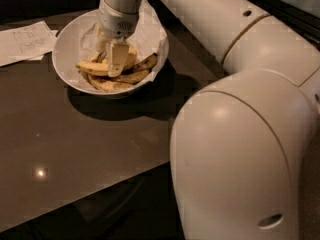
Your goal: Pick banana from white bowl
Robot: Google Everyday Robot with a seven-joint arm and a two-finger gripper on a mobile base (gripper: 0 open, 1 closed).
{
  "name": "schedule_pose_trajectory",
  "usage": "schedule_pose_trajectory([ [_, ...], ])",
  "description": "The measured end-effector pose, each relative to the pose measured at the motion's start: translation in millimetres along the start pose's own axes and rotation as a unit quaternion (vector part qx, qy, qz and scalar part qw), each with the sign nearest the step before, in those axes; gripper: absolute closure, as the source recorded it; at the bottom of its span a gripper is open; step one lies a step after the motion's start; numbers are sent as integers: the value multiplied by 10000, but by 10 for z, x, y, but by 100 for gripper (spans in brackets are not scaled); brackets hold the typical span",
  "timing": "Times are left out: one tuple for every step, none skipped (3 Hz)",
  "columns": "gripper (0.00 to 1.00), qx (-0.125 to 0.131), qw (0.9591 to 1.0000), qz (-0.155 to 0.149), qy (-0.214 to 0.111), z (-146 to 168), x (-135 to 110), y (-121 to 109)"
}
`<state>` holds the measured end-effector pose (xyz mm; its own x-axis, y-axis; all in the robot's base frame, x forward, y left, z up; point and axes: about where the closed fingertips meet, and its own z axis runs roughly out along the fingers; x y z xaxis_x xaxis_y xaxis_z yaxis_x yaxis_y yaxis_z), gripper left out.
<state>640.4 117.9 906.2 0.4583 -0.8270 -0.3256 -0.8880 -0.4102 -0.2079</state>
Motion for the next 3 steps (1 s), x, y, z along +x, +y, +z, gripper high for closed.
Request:
schedule_pose_trajectory([
  [41, -207, 9997, 61, -74, 160, 59, 24],
  [41, -321, 9994, 94, -91, 259, 97, 25],
  [59, -321, 9994, 94, -91, 259, 97, 25],
])
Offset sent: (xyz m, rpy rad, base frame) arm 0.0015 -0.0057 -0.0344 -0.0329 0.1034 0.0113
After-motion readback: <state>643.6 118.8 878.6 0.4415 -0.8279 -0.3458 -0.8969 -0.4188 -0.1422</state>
